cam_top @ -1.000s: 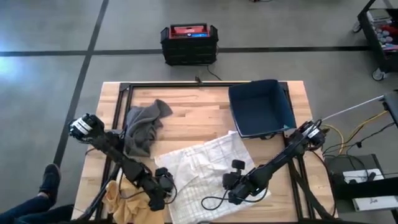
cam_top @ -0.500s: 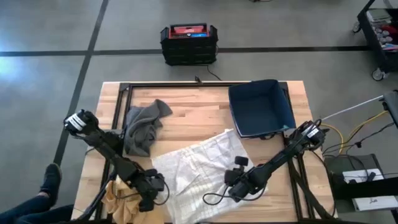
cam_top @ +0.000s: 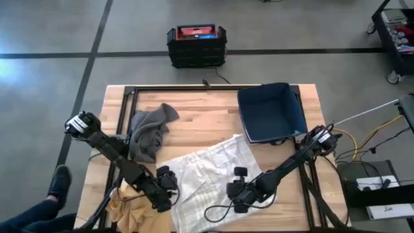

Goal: Fold towel
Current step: Fold the white towel

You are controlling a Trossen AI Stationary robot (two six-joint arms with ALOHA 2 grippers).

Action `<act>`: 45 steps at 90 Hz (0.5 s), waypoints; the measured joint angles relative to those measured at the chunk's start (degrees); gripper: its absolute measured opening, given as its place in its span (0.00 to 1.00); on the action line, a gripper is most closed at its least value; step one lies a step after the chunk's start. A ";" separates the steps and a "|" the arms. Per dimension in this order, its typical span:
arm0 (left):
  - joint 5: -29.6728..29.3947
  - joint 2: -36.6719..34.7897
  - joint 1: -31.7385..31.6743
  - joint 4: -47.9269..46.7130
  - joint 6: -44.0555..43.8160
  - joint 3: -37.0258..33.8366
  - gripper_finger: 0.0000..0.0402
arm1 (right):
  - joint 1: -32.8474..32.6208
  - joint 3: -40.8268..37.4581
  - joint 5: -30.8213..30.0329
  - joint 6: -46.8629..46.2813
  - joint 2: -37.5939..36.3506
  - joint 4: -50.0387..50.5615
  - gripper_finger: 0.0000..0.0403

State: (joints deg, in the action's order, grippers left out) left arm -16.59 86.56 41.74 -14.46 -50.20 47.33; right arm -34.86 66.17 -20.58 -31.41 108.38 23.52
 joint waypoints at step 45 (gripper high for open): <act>2.36 7.71 -4.11 -0.30 8.41 8.90 0.41 | 0.03 0.00 -0.46 -2.53 -0.63 3.26 0.09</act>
State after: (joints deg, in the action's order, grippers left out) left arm -14.23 94.27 37.62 -14.76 -41.79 56.24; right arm -34.83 66.17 -21.04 -33.93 107.74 26.79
